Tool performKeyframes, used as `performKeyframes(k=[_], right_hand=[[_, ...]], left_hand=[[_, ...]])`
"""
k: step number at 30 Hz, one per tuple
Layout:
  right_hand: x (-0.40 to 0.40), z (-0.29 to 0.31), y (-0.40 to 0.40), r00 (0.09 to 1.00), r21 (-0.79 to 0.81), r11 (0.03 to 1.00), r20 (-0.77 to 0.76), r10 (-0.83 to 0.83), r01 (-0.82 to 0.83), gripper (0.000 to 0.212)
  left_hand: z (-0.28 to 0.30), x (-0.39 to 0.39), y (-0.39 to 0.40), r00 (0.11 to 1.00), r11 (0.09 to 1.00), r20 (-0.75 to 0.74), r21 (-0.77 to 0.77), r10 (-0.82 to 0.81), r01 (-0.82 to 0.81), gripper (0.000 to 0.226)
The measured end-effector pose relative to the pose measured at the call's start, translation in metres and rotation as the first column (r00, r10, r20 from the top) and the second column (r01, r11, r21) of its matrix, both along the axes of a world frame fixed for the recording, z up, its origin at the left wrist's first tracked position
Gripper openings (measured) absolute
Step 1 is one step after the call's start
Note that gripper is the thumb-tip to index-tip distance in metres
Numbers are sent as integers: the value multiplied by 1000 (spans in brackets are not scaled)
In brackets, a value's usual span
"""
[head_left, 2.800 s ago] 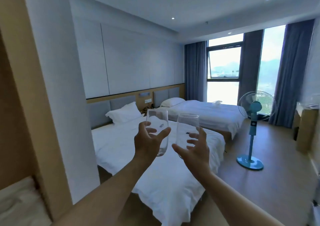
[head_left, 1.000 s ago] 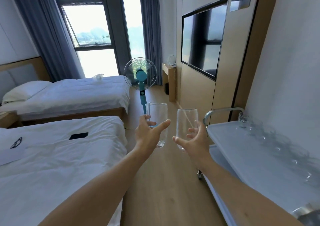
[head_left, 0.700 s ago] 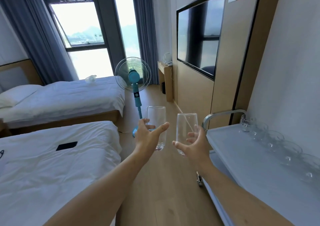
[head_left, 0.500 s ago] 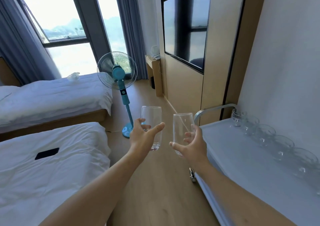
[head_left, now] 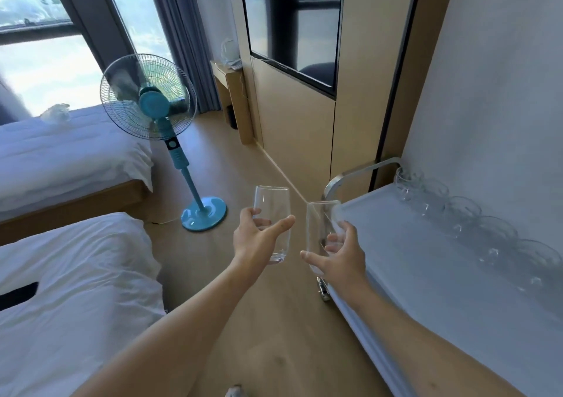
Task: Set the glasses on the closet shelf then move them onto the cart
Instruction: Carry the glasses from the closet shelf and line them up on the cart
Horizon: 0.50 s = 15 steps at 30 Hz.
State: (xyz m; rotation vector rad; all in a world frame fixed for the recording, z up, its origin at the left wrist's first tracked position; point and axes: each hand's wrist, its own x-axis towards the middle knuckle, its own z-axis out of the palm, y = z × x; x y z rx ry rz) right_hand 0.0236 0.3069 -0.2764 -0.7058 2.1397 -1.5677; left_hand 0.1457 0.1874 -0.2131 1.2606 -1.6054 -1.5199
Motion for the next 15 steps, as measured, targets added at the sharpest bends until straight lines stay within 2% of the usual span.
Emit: performKeyframes(k=[10, 15], right_hand=[[-4, -56, -70, 974, 172, 965, 78, -213, 197, 109], [5, -85, -94, 932, 267, 920, 146, -333, 287, 108]], left_hand=[[-65, -38, -101, 973, 969, 52, 116, -224, 216, 71], [-105, -53, -143, 941, 931, 95, 207, -326, 301, 69]])
